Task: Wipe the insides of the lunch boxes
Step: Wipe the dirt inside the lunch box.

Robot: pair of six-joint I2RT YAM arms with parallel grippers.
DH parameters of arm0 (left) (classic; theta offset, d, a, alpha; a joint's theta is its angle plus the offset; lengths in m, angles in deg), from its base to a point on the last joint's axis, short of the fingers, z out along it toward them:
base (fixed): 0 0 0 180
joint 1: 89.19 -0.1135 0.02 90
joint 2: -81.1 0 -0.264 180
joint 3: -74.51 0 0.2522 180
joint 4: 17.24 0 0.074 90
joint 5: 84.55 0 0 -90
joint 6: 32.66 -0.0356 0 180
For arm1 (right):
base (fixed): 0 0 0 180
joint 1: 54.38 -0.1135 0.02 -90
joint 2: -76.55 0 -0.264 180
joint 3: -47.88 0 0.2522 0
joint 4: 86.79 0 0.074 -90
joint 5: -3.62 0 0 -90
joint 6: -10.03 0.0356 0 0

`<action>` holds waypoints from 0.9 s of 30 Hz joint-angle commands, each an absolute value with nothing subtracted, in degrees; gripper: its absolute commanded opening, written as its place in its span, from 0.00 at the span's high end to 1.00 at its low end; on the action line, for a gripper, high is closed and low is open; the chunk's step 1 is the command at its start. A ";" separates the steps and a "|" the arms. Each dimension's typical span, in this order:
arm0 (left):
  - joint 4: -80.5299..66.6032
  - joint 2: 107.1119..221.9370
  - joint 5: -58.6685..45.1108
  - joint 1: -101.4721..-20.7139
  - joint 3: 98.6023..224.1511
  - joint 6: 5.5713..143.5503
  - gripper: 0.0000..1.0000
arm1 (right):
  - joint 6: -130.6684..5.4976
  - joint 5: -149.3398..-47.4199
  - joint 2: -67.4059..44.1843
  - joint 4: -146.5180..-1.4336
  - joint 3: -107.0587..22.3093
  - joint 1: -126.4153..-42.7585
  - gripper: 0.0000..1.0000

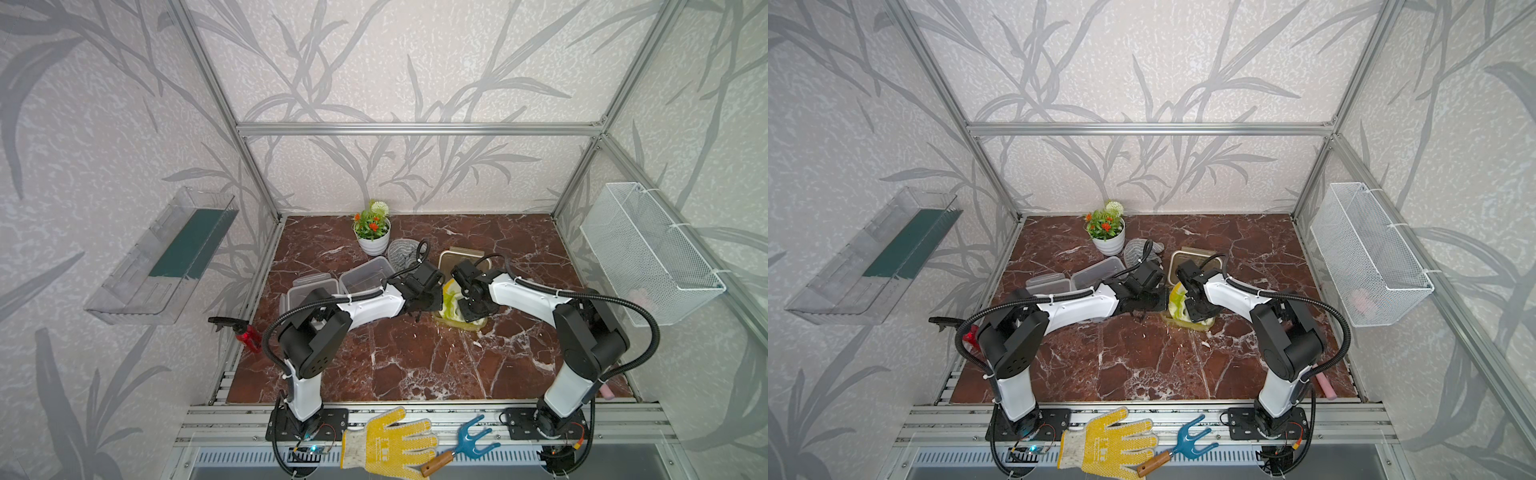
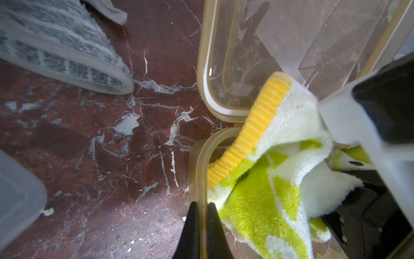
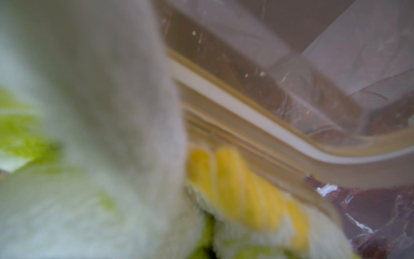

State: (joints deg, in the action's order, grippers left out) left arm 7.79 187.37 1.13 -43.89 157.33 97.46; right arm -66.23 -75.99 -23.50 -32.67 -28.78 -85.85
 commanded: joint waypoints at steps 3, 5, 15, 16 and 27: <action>8.11 184.97 3.86 -44.53 156.52 98.54 0.94 | -67.40 -86.64 -22.91 -29.96 -26.65 -86.21 1.00; 6.90 185.14 3.12 -44.38 156.15 99.06 0.94 | -65.86 -91.80 -22.54 -32.06 -26.28 -86.20 1.00; 5.21 186.21 0.62 -43.69 156.52 99.40 0.95 | -51.61 -105.70 -27.02 -50.25 -29.34 -86.21 1.00; 5.43 186.45 0.63 -43.50 156.80 99.19 0.95 | -50.30 -106.31 -27.74 -51.59 -29.96 -86.20 1.00; 8.27 187.04 2.53 -43.28 157.61 98.91 0.95 | -46.12 -103.11 -26.75 -54.37 -32.19 -84.43 1.00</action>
